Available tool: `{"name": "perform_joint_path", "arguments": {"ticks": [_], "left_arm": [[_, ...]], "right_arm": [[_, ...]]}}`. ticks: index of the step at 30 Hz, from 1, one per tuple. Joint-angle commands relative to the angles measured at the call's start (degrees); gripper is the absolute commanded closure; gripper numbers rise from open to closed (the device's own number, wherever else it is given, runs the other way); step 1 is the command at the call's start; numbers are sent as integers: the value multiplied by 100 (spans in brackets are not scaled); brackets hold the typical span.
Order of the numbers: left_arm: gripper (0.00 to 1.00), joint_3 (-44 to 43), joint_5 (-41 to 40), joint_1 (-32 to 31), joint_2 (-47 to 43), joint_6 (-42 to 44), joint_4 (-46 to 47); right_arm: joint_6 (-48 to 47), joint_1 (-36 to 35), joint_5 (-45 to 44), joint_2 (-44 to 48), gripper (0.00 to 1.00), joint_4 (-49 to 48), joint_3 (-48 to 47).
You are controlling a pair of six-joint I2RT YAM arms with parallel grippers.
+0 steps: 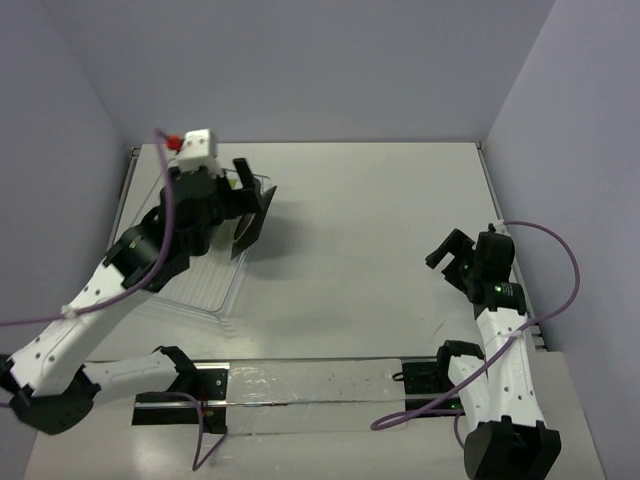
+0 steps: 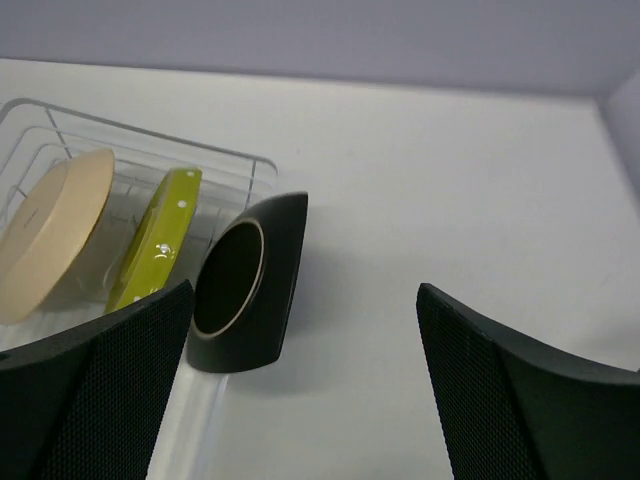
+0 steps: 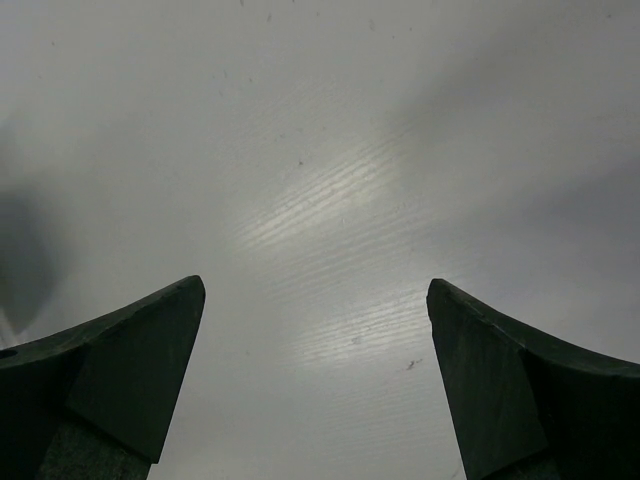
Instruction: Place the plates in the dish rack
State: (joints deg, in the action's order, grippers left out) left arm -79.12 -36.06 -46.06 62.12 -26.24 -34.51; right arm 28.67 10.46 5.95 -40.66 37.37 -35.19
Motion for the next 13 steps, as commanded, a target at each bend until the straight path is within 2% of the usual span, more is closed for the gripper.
{"name": "perform_joint_path", "arguments": {"ticks": [1, 6, 13], "left_arm": [[1, 1084, -629, 45, -1001, -1314, 711], [1, 1312, -1153, 45, -1468, -1792, 6], [1, 1423, -1303, 45, -1742, -2196, -611]], "right_arm": [[121, -35, -444, 362, 0, 159, -415], [201, -43, -586, 436, 0, 193, -462], [198, -35, -629, 404, 0, 92, -515]]}}
